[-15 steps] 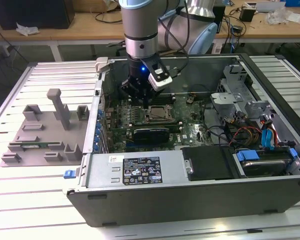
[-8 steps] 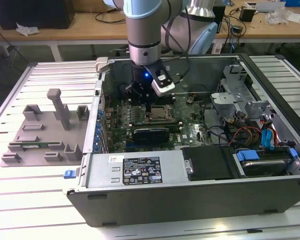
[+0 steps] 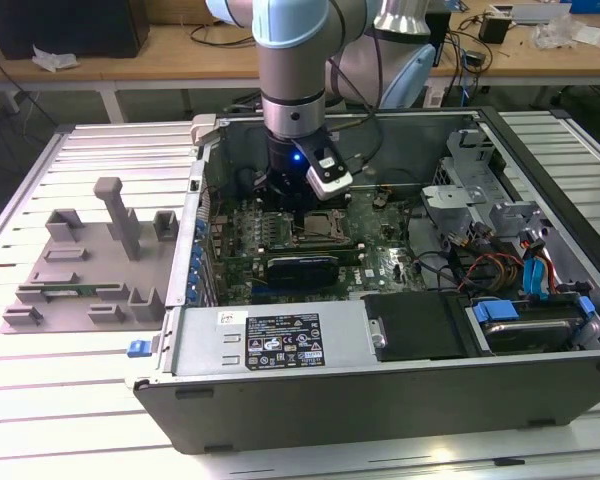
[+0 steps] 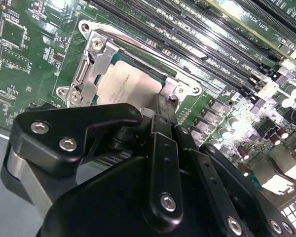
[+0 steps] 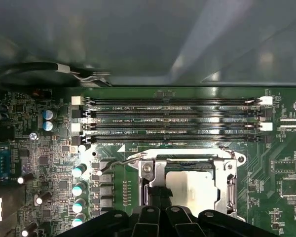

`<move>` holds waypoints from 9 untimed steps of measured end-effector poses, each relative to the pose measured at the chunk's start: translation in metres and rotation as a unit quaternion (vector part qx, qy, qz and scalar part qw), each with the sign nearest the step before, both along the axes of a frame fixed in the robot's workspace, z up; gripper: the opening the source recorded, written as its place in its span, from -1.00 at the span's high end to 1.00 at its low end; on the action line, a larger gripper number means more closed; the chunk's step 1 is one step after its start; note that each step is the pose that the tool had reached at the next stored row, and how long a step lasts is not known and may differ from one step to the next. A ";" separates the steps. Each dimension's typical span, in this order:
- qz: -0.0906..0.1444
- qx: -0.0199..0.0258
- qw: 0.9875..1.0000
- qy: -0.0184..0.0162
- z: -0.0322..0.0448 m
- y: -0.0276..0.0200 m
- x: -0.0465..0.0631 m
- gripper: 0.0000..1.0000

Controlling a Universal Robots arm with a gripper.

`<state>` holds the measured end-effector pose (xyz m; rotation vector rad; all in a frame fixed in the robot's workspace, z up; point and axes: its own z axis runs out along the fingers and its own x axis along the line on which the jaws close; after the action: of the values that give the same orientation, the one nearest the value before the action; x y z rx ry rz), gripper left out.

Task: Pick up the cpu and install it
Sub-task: 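Close the cpu cover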

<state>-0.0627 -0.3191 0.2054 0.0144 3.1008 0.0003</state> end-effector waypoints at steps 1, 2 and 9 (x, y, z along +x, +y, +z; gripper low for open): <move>0.000 0.000 1.000 0.000 -0.0001 0.0000 0.000 0.79; 0.000 0.000 1.000 0.000 -0.0003 0.0001 -0.001 0.79; 0.000 0.000 1.000 0.000 -0.0005 0.0000 -0.006 0.79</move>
<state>-0.0690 -0.3190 0.2049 0.0144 3.1009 0.0005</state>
